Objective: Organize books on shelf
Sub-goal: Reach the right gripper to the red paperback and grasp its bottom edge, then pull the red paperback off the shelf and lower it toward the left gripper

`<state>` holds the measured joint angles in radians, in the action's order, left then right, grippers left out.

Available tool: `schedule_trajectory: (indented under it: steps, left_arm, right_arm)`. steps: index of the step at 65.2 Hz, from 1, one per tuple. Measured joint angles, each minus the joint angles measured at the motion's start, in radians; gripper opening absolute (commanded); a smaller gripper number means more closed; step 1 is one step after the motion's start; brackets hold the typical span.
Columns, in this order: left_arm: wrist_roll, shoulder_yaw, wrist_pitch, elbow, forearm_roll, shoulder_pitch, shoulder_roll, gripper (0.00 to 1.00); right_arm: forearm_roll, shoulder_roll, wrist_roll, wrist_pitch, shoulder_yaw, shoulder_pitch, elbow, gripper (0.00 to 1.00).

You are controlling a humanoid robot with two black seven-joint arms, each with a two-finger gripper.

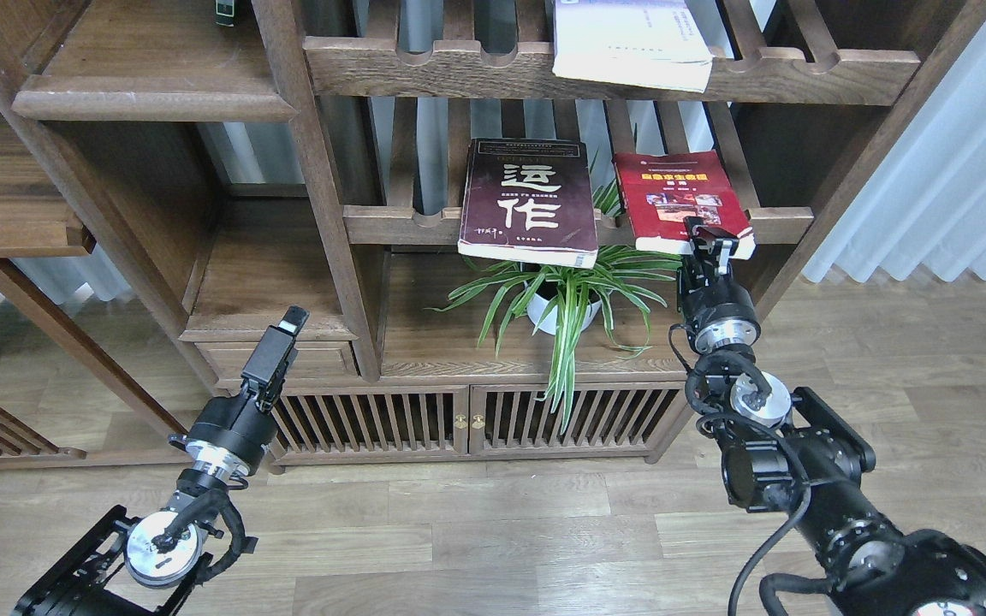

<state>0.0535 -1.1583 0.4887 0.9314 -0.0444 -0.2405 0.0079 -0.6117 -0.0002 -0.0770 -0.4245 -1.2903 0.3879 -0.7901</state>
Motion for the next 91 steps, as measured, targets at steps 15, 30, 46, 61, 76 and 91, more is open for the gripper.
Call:
schedule_trajectory:
  steps: [15, 30, 46, 61, 76, 91]
  left_arm:
    - [-0.003, 0.001, 0.000, -0.002, 0.000, 0.002, -0.005, 1.00]
    - [-0.003, 0.001, 0.000, -0.002, 0.000, 0.003, -0.005, 1.00]
    - [-0.002, 0.007, 0.000, -0.003, 0.000, 0.013, -0.006, 1.00]
    - [-0.005, 0.036, 0.000, -0.003, 0.000, 0.050, -0.007, 1.00]
    - [-0.171, 0.078, 0.000, -0.001, -0.003, 0.095, -0.007, 1.00]
    - [-0.349, 0.038, 0.000, 0.035, 0.000, 0.099, -0.008, 0.99]
  right_arm:
    - [-0.028, -0.001, -0.003, -0.059, 0.011, -0.230, -0.339, 0.04]
    - [-0.022, -0.049, 0.006, -0.064, 0.080, -0.395, -0.480, 0.03]
    - [-0.014, -0.142, 0.002, -0.064, 0.213, -0.590, -0.600, 0.03]
    - [-0.014, -0.195, -0.001, -0.065, 0.225, -0.699, -0.596, 0.03]
    - [0.000, -0.237, 0.005, -0.065, 0.365, -0.665, -0.531, 0.02]
    - [0.038, -0.233, -0.001, -0.065, 0.489, -0.551, -0.474, 0.02]
